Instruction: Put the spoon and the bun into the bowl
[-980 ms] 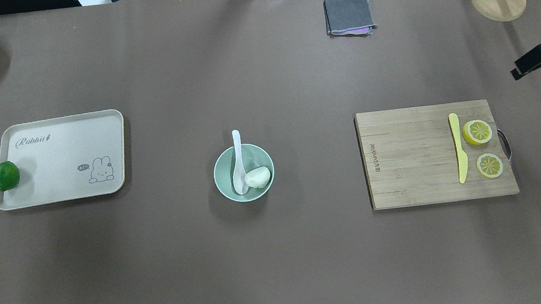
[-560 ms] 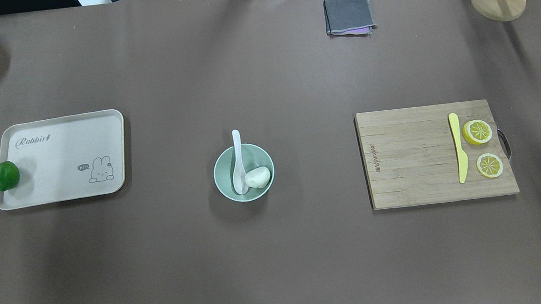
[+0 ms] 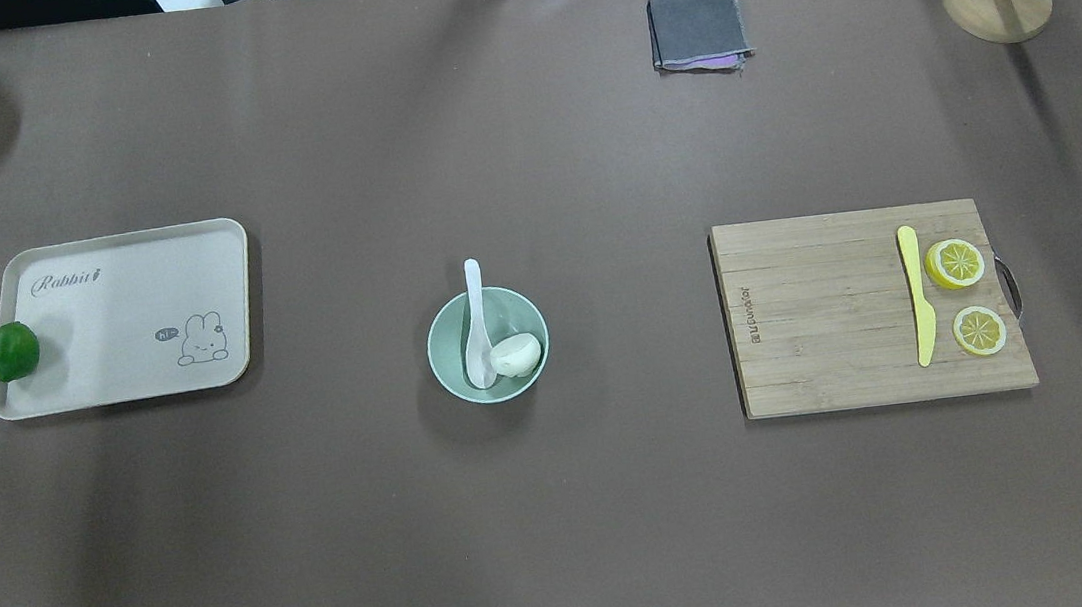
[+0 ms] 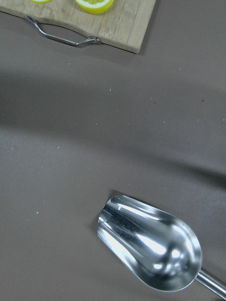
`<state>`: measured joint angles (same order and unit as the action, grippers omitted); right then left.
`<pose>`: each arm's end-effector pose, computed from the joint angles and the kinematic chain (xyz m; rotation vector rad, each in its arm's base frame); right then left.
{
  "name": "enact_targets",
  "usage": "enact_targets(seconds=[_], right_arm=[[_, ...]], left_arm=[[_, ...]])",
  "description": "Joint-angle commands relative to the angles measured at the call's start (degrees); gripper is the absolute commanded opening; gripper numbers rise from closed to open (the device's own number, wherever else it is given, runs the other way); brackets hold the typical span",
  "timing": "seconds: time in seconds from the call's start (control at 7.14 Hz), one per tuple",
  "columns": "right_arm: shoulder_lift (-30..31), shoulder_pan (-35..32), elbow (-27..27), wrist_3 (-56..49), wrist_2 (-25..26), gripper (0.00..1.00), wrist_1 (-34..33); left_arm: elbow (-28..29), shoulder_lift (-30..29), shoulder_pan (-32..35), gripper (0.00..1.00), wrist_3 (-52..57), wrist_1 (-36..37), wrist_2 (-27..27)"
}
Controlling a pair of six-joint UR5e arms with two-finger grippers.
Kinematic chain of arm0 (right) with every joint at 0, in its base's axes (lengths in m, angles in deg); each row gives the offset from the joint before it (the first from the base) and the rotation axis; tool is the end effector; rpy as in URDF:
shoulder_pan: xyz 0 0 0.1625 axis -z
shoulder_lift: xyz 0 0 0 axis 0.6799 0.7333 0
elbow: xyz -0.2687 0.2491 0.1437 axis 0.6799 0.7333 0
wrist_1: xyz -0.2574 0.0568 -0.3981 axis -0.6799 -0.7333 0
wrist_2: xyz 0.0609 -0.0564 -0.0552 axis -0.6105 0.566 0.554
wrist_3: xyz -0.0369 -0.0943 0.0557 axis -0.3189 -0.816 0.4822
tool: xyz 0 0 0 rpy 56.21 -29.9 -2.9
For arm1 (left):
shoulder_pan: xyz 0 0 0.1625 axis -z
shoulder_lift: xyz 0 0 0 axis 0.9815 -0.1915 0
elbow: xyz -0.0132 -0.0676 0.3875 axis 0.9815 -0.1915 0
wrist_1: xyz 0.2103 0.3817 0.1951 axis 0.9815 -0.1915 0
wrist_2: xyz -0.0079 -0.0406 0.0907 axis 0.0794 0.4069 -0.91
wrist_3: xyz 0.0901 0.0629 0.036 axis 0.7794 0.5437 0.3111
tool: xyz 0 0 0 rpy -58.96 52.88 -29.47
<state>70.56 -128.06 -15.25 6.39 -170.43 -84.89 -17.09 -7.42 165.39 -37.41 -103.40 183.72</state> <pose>0.0055 -0.5534 0.5867 0.1361 -0.7829 -0.2816 -0.0167 -0.5583 0.6174 0.2175 0.7857 0.1982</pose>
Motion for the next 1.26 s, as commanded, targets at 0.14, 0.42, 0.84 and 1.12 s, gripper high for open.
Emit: enact_targets(seconds=[0.14, 0.42, 0.84, 1.12], right_arm=[[0.04, 0.06, 0.17, 0.22, 0.91, 1.0, 0.12], [0.04, 0.06, -0.09, 0.21, 0.92, 1.0, 0.12], [0.13, 0.06, -0.01, -0.13, 0.83, 1.0, 0.12], [0.31, 0.06, 0.17, -0.4, 0.92, 1.0, 0.12]], left_arm=[[-4.35, 0.68, 0.06, 0.98, -2.52, 5.66, 0.0], [-3.48, 1.46, 0.15, 0.98, -2.43, 5.66, 0.34], [-2.95, 3.4, 0.15, 0.98, -2.26, 4.78, 3.33], [-3.56, 3.41, 0.15, 0.98, -2.26, 4.87, 1.33]])
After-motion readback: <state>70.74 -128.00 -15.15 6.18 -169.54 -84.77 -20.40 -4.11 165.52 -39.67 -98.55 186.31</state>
